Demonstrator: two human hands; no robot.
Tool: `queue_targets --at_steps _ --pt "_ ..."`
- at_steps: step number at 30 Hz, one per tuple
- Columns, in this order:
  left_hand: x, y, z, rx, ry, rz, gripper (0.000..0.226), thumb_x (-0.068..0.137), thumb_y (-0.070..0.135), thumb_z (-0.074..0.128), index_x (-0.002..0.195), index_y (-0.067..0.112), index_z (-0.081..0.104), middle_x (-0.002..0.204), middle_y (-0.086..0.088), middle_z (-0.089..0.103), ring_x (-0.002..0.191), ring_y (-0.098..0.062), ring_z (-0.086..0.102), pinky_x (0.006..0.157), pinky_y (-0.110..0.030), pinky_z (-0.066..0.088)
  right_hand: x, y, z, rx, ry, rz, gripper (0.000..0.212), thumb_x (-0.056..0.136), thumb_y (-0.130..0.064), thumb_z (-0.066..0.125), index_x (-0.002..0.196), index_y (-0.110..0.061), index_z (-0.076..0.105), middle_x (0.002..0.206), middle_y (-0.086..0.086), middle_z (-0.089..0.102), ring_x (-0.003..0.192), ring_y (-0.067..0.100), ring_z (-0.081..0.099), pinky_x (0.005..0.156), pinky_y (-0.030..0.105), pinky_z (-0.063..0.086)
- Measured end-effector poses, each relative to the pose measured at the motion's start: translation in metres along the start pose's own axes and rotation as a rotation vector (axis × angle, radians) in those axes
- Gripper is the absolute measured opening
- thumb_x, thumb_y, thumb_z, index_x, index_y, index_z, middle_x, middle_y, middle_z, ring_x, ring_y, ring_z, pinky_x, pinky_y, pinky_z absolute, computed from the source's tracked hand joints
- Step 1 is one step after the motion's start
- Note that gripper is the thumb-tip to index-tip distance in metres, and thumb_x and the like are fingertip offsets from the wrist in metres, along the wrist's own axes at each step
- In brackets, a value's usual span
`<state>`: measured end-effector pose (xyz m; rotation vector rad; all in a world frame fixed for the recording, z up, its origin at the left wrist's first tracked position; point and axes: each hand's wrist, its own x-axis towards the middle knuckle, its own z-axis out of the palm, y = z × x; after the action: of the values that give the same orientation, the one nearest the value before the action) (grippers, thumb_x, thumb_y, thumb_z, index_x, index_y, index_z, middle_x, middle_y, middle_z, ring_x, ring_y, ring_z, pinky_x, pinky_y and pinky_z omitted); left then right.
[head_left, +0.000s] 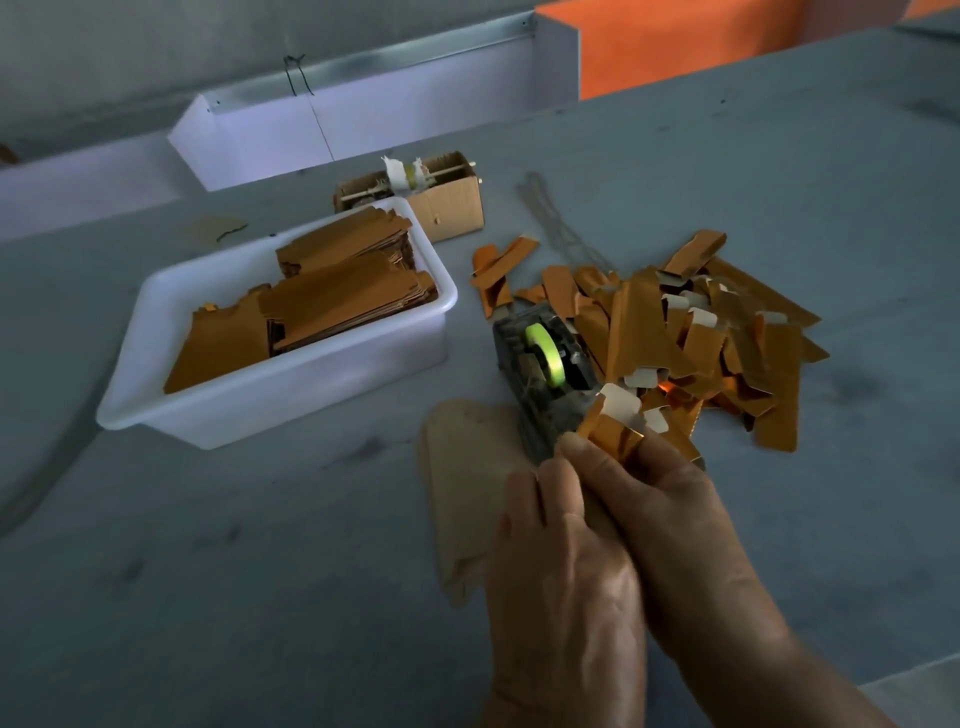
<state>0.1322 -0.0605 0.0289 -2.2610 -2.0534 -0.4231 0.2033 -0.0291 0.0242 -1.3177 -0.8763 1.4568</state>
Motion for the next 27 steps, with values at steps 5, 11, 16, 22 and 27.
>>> queue_targets --at_steps 5,11,16,22,27 --pt "0.007 -0.019 -0.014 -0.362 0.042 -0.144 0.035 0.071 0.012 0.077 0.103 0.025 0.069 0.09 0.006 0.058 0.08 -0.008 0.059 0.056 -0.009 0.035 0.005 -0.002 -0.002 0.082 -0.003 0.017 0.015 0.082 -0.027 0.062 0.081 -0.013 0.067 0.076 0.009 0.069 0.08 0.025 0.067 0.083 0.043 0.053" --pt "0.016 -0.05 -0.014 -1.186 -0.307 -0.581 0.018 0.085 0.015 0.07 0.071 0.027 0.072 0.06 0.004 0.068 0.05 -0.005 0.06 0.047 -0.019 0.045 0.001 -0.007 0.0 -0.025 -0.074 -0.02 0.024 0.076 -0.036 0.062 0.071 -0.013 0.065 0.07 0.011 0.061 0.082 0.027 0.063 0.09 0.047 0.049" --pt "0.017 -0.057 -0.017 -1.241 -0.173 -0.653 0.016 0.083 0.006 0.068 0.069 0.013 0.071 0.049 0.0 0.06 0.038 -0.007 0.05 0.036 -0.016 0.036 0.011 -0.019 -0.018 -0.318 0.024 -0.176 0.024 0.076 -0.047 0.054 0.079 -0.027 0.067 0.072 -0.01 0.064 0.068 0.005 0.06 0.06 0.017 0.044" --pt "0.023 -0.069 -0.02 -1.308 -0.081 -0.681 0.013 0.086 0.007 0.064 0.072 0.007 0.066 0.05 0.004 0.061 0.041 -0.002 0.053 0.039 -0.012 0.039 0.039 -0.031 -0.044 -0.53 0.137 -0.28 0.018 0.086 -0.027 0.062 0.069 -0.034 0.063 0.062 -0.014 0.064 0.06 0.0 0.06 0.054 0.018 0.037" --pt "0.024 -0.057 -0.012 -1.386 -0.115 -0.697 0.01 0.088 0.01 0.063 0.08 0.005 0.066 0.076 -0.018 0.069 0.066 -0.03 0.061 0.067 -0.039 0.051 0.05 -0.028 -0.037 -0.621 -0.01 -0.223 0.017 0.088 -0.026 0.061 0.072 -0.032 0.065 0.069 -0.011 0.063 0.064 0.003 0.06 0.057 0.014 0.039"
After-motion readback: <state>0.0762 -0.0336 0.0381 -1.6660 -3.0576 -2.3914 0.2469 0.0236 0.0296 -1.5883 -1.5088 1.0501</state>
